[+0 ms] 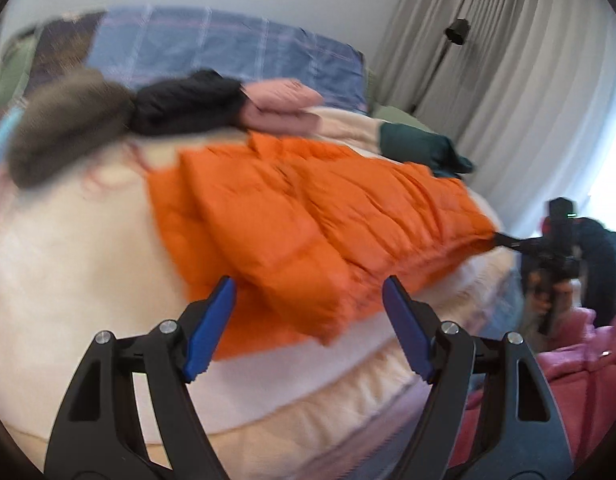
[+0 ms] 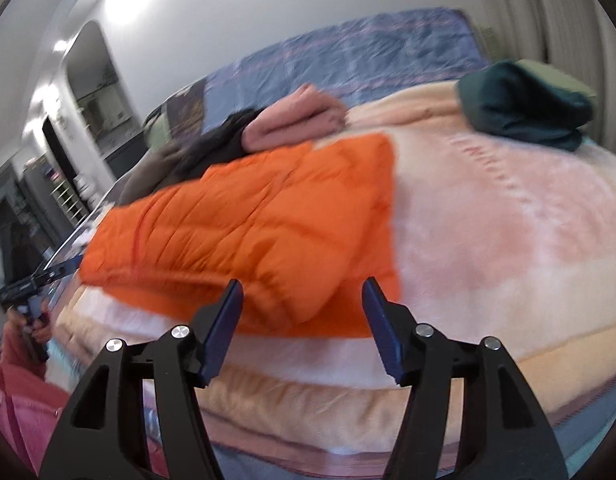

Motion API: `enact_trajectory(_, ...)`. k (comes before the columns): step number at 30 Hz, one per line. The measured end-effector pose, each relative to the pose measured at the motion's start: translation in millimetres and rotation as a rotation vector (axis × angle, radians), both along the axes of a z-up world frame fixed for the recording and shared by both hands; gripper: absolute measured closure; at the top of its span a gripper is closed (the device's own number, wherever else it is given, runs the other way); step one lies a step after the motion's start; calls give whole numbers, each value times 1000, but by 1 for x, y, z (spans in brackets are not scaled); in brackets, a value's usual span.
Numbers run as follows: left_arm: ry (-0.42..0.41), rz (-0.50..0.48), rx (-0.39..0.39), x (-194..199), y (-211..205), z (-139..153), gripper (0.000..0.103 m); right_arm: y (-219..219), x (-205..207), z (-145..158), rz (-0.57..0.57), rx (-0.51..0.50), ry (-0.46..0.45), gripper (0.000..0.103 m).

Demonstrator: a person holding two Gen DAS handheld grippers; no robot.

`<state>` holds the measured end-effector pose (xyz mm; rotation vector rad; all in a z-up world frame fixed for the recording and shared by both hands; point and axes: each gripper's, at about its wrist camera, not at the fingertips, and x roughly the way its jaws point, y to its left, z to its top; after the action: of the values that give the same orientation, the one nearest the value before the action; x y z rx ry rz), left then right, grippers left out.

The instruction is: Fold large clothes

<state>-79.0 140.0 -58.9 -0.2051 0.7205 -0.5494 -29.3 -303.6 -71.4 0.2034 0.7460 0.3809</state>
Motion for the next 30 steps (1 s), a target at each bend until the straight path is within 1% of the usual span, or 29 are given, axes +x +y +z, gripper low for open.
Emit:
enact_trajectory(2,57,-62,-26,10,-12,-13,38,10,5,-3,34,-20,13,41)
enact_trajectory(3,81,-86,-27,14,-18,-19,39,17,8,-2,62,-29,13,41)
enact_trajectory(5,109,-129,-11,23,-32,-25,49,26,11,3,96,-32,-18,41)
enact_trajectory(6,106,-144,1,27,-37,-24,53,28,12,9,104,-28,-49,41)
enact_trajectory(7,94,-156,7,31,-41,-20,59,28,15,17,109,-17,-82,41)
enact_trajectory(9,46,-175,7,42,-47,-2,61,27,25,33,111,22,-133,41)
enact_trajectory(10,10,-173,10,48,-47,7,60,26,31,42,108,42,-162,41)
enact_trajectory(11,-47,-154,13,58,-47,23,58,24,39,51,102,53,-192,41)
enact_trajectory(12,-80,-142,7,65,-45,34,57,24,51,61,90,52,-227,41)
enact_trajectory(13,-119,-124,-3,74,-43,46,53,25,62,67,77,47,-245,41)
enact_trajectory(14,-160,-84,-17,88,-39,61,51,23,74,74,58,43,-256,39)
enact_trajectory(15,-177,-57,-33,98,-36,69,49,21,89,81,23,48,-258,39)
enact_trajectory(16,-190,-12,-50,113,-32,78,46,19,100,85,-13,53,-254,37)
enact_trajectory(18,-198,55,-47,130,-29,86,39,14,121,91,-100,52,-243,37)
enact_trajectory(20,-200,105,-22,142,-29,86,34,10,130,93,-138,40,-237,36)
enact_trajectory(23,-202,115,13,146,-28,81,29,6,140,86,-148,25,-218,36)
enact_trajectory(25,-191,133,71,152,-30,72,28,3,148,73,-171,-13,-184,36)
enact_trajectory(27,-149,172,175,163,-33,54,28,0,158,58,-213,-53,-132,36)
enact_trajectory(28,-113,189,213,170,-31,43,28,-2,164,49,-227,-65,-95,36)
enact_trajectory(30,-47,221,263,185,-28,22,28,-4,173,35,-246,-82,-44,36)
